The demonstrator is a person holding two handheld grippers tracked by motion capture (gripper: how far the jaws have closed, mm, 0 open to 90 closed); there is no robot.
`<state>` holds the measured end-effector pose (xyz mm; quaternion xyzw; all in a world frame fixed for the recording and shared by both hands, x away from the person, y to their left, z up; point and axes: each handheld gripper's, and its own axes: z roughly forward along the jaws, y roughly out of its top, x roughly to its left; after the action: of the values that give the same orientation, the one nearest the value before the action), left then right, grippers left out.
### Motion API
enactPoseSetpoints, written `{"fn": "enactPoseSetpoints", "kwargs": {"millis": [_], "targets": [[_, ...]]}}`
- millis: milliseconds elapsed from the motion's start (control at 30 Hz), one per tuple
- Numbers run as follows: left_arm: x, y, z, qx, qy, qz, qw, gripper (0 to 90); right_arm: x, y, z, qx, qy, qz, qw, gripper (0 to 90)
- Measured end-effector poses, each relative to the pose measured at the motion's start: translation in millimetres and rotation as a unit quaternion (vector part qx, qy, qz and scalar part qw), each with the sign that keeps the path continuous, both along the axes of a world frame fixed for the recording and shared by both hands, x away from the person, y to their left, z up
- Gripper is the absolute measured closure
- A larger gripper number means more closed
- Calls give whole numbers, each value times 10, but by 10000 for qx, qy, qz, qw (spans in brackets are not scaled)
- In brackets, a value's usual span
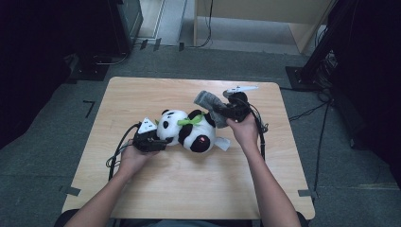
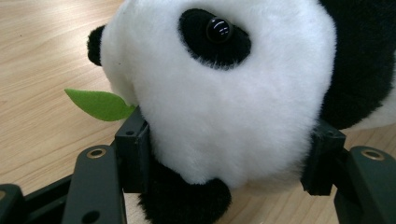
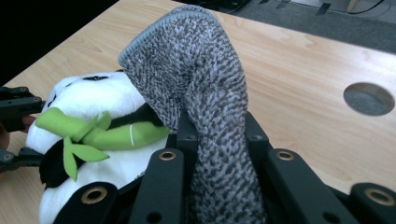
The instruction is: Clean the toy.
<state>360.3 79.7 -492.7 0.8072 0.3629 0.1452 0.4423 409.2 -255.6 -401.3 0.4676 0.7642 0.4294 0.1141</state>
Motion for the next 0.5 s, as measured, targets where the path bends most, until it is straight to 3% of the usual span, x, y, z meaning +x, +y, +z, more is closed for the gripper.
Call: {"fn": "enactPoseSetpoints", "kwargs": {"millis": [67,233,500], "targets": [[2,4,0,-12,45,6,10000,342,-23,-21,-30,56,-12,9,10000,764],[3,1,0,-34,93,16,9999,341,-81,-33,-71,-126,-51,105,9999,763],[7,2,-3,-87,141,32,9999,336,-147,-95,-144,-169,-139,113,9997,763]]}}
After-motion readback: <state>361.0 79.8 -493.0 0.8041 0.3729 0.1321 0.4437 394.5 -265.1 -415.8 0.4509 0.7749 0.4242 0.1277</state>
